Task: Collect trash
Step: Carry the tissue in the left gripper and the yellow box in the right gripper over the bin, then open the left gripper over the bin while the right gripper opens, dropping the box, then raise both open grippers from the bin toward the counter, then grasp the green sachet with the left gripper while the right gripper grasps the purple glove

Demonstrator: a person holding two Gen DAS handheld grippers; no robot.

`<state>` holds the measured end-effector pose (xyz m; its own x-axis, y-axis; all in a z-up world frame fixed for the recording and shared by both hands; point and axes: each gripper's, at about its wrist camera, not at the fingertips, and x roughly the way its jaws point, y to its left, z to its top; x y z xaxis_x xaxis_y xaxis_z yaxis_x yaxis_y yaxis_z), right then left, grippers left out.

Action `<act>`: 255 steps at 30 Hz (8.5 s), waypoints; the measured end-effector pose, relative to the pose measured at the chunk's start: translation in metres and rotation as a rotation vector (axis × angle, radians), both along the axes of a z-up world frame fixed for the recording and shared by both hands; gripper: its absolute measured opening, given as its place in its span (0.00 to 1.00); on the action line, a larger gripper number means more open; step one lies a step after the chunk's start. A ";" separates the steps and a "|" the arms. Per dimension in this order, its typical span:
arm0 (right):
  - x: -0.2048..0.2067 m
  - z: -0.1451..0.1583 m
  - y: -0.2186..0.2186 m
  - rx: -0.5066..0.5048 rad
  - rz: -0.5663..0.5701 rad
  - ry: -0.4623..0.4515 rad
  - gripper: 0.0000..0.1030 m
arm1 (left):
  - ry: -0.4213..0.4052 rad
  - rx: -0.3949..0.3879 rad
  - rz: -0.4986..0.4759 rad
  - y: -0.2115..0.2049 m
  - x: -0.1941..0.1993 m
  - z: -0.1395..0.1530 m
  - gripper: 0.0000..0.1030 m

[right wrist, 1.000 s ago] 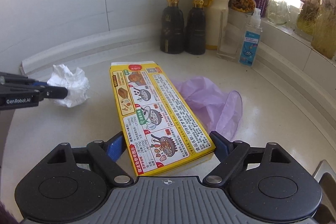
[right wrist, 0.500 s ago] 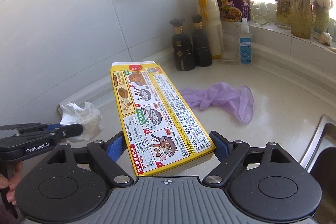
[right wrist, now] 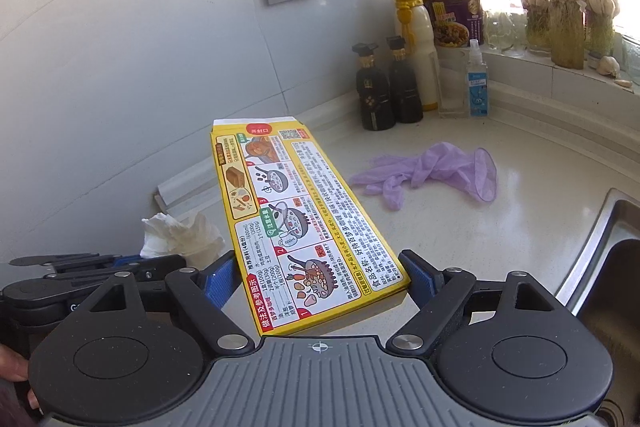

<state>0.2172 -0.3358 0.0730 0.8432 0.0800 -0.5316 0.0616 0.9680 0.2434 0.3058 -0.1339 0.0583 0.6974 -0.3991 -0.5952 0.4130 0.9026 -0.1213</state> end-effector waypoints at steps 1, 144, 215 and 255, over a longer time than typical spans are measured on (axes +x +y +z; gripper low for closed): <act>-0.003 0.000 0.002 0.006 0.002 -0.003 0.83 | 0.001 -0.007 -0.001 0.002 -0.004 0.000 0.12; -0.054 -0.219 0.249 -0.480 0.616 0.313 0.95 | 0.316 0.241 0.213 0.133 -0.119 -0.197 0.99; 0.158 -0.081 -0.130 -0.178 -0.167 0.177 1.00 | -0.079 0.082 -0.330 -0.097 0.026 -0.071 0.62; 0.185 -0.060 -0.126 -0.197 -0.111 0.020 0.02 | -0.124 0.115 -0.298 -0.110 0.022 -0.058 0.01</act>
